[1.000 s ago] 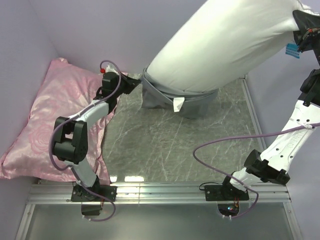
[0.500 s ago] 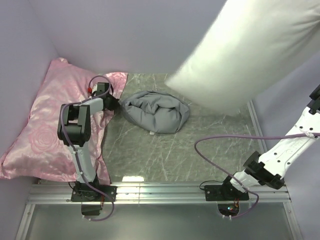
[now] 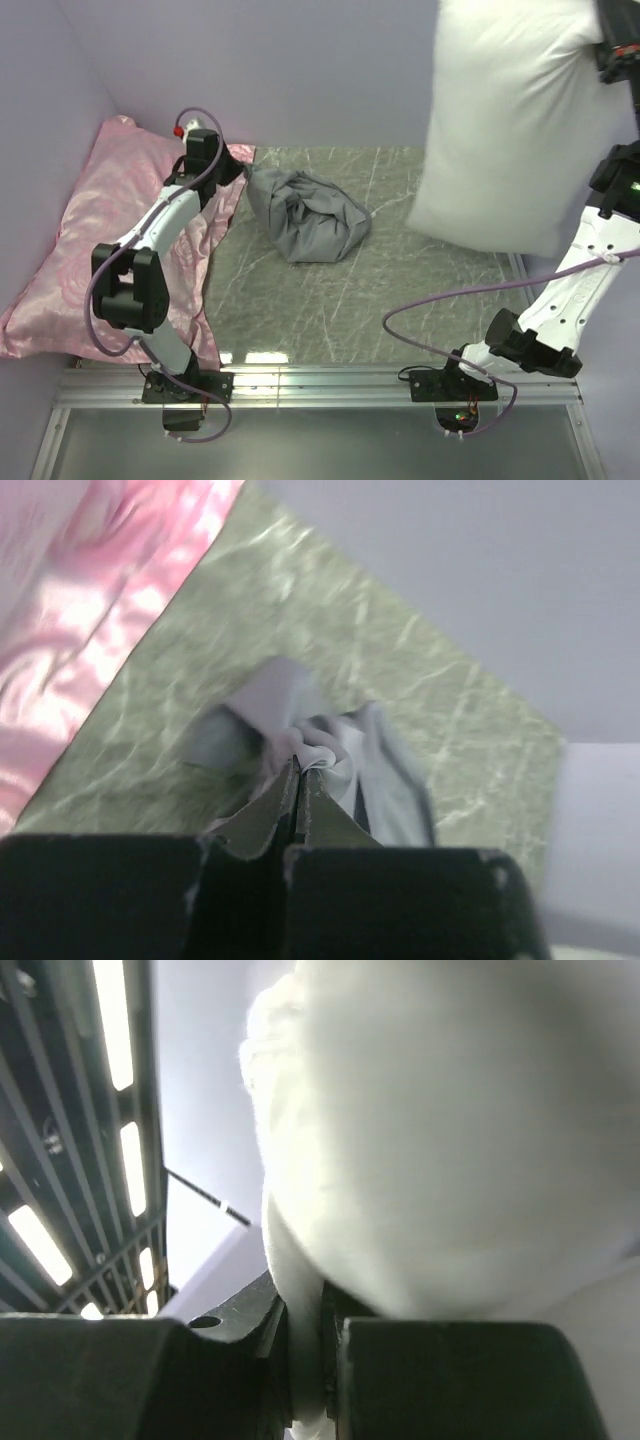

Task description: Remove the pillowcase from the pillow

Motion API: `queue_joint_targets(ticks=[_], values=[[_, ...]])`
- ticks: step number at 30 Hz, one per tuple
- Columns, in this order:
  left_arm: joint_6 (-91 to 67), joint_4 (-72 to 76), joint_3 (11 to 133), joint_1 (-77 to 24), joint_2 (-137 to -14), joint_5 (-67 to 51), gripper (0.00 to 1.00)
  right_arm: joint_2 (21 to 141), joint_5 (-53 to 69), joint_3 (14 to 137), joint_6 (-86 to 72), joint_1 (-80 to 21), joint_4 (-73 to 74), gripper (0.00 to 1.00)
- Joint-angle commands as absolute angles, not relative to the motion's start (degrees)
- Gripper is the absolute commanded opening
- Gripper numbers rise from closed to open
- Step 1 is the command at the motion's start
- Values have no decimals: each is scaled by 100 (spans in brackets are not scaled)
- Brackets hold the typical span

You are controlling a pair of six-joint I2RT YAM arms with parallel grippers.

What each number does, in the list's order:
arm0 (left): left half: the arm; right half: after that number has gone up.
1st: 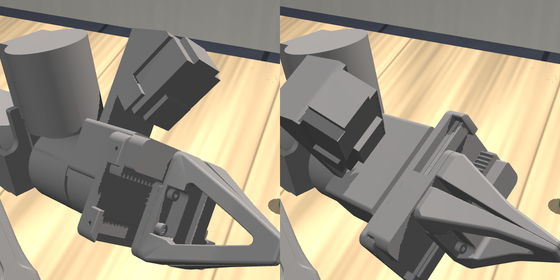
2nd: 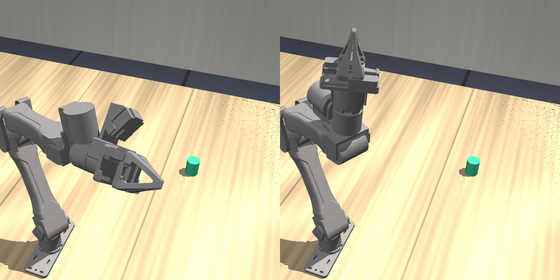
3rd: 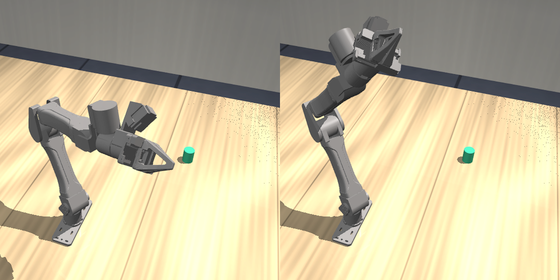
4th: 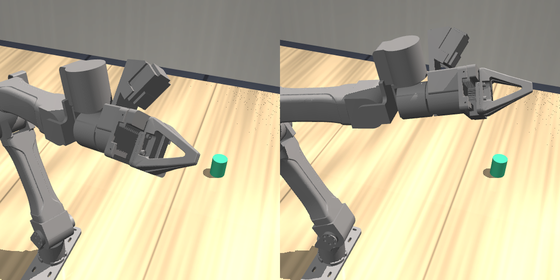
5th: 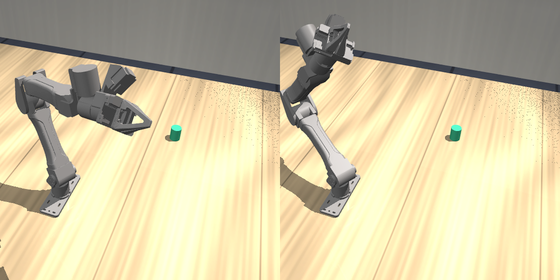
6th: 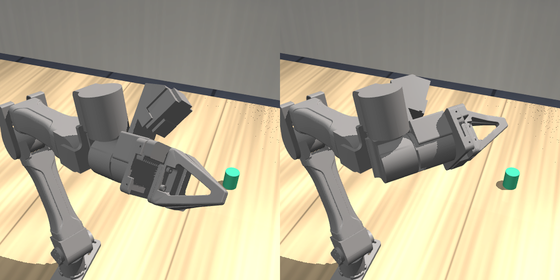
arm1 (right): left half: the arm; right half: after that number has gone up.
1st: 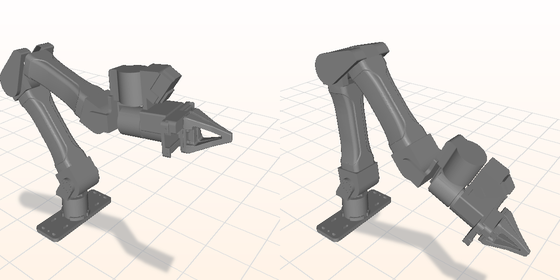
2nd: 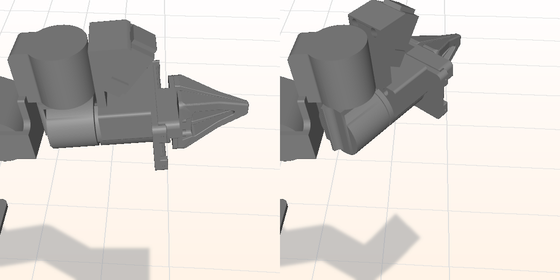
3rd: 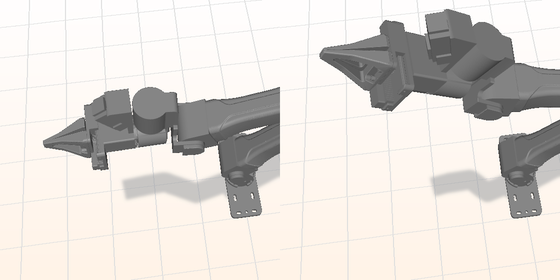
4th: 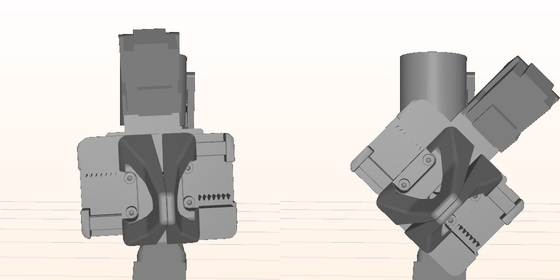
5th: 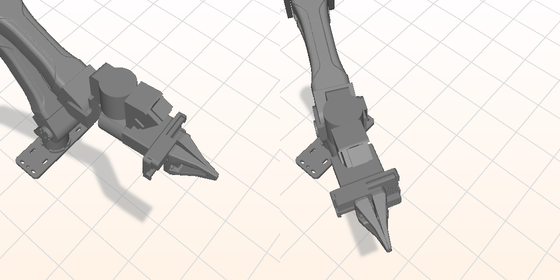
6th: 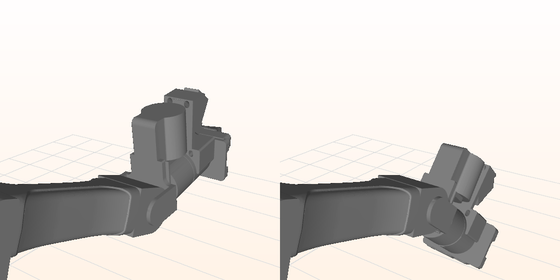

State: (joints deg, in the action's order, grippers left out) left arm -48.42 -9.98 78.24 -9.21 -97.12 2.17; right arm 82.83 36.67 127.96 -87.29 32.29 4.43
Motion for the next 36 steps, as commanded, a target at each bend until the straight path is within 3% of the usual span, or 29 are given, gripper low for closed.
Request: queue_joint_targets(ticks=[1, 7, 15, 20, 25, 31, 36], values=[[-4430, -1221, 8436, -835, -9693, 53, 0, 8060, 3516, 12552, -8148, 2700, 104, 0], [-4429, -1205, 8306, -817, -9791, -70, 0, 8096, 3340, 11999, -6901, 2111, 993, 0], [-4588, -624, 7243, -826, -9282, -369, 0, 5953, 2760, 7801, -5370, 460, 704, 0], [-4535, -580, 6865, -826, -8878, -448, 0, 4125, 2075, 5122, -5194, 53, 676, 0], [-4711, -308, 6347, -896, -8500, -694, 0, 2982, 1855, 3606, -5326, -263, 1053, 0], [-4816, -158, 5915, -958, -8262, -817, 0, 3338, 1415, 2559, -5212, -475, 1091, 0], [-4737, -237, 5696, -1107, -7885, -791, 0, 3437, 803, 1864, -5519, -1238, 843, 0]])
